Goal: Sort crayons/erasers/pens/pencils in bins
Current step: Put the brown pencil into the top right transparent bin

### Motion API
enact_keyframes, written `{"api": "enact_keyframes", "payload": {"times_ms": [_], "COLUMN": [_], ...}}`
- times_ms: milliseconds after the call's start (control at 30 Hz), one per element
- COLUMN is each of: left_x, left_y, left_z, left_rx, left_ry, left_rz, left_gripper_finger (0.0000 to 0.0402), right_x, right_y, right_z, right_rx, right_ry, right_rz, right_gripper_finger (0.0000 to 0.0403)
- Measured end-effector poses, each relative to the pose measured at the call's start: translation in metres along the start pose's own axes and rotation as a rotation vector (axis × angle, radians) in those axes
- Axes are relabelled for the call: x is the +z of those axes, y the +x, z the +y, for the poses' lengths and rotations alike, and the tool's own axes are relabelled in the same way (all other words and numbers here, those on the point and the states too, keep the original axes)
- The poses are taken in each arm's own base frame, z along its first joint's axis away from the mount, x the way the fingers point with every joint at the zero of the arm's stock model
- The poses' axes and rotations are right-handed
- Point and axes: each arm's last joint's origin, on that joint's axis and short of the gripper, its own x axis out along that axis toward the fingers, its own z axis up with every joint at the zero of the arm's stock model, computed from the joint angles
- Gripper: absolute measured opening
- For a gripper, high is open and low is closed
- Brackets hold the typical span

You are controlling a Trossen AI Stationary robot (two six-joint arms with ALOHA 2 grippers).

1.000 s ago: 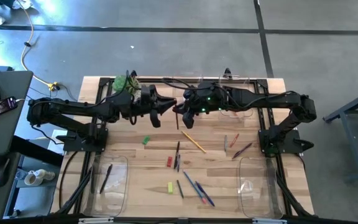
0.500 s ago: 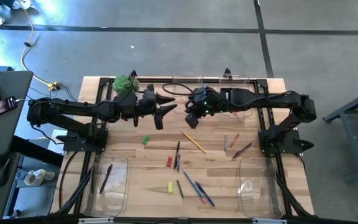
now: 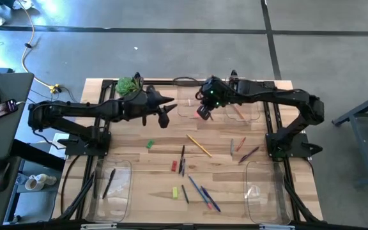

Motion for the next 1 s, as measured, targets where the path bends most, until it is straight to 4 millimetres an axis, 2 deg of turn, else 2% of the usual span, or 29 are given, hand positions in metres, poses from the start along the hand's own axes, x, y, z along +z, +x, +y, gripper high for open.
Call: {"api": "enact_keyframes", "payload": {"times_ms": [200,467,567,833,1000], "left_x": [-0.005,-0.009,-0.009,-0.008,-0.008], "left_y": [0.002,0.003,0.003,0.004,0.004], "left_z": [0.014,0.025,0.027,0.035,0.044], "left_rx": [0.079,0.126,0.134,0.19,0.261], "left_ry": [-0.002,-0.006,-0.009,-0.026,-0.104], "left_rz": [0.064,0.103,0.103,0.099,0.085], "left_gripper_finger": [0.0126,0.0126,0.0127,0.0126,0.0126], "right_x": [0.001,0.005,0.007,0.007,0.002], "right_y": [0.003,0.004,-0.004,-0.049,-0.055], "right_z": [-0.032,-0.066,-0.078,-0.11,-0.131], "right_rx": [-0.068,-0.058,-0.071,-0.128,-0.195], "right_ry": [-0.011,-0.016,-0.015,0.007,0.017], "right_rz": [0.064,0.081,0.057,-0.059,-0.033], "right_gripper_finger": [0.0007,0.0007,0.0007,0.0007,0.0008]}}
